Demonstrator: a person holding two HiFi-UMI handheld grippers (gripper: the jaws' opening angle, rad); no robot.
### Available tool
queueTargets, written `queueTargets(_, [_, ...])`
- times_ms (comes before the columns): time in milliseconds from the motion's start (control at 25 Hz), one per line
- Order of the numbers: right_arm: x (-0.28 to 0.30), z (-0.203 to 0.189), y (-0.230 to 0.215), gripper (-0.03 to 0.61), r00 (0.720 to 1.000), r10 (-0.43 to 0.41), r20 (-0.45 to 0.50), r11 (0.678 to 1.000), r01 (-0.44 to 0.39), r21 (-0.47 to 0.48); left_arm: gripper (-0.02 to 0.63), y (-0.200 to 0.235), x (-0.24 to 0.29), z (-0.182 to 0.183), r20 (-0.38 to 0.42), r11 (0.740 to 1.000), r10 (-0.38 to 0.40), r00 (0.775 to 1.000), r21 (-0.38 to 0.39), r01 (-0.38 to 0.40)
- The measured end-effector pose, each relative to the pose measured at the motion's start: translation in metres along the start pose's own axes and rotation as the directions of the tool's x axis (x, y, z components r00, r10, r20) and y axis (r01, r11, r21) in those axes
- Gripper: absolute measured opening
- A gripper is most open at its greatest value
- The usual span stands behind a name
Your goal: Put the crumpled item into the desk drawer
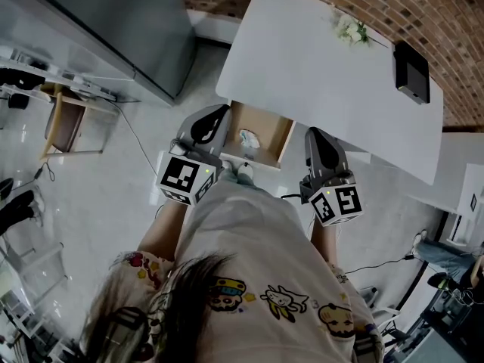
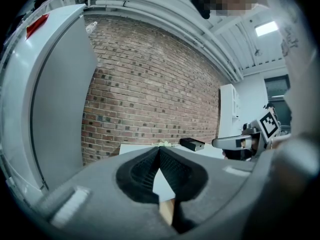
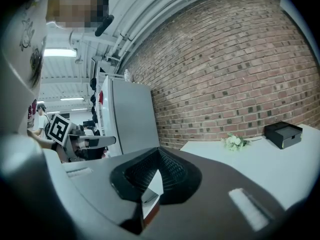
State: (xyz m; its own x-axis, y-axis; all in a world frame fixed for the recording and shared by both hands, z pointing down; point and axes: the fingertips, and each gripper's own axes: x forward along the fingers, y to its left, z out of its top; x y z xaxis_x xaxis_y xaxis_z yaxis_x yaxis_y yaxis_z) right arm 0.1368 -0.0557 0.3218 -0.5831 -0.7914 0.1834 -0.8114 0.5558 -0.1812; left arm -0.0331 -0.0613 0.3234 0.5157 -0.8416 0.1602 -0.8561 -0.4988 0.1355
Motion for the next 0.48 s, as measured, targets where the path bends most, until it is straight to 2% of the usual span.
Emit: queueTargets(480, [0.0022, -0.0024, -0.0031, 0.008, 1.000, -0.006, -0.009, 1.000, 0.006, -0.002, -0.002, 0.0011, 0.0012, -0.0078, -0.015, 1.000, 0.001, 1.000, -0.006, -0.001])
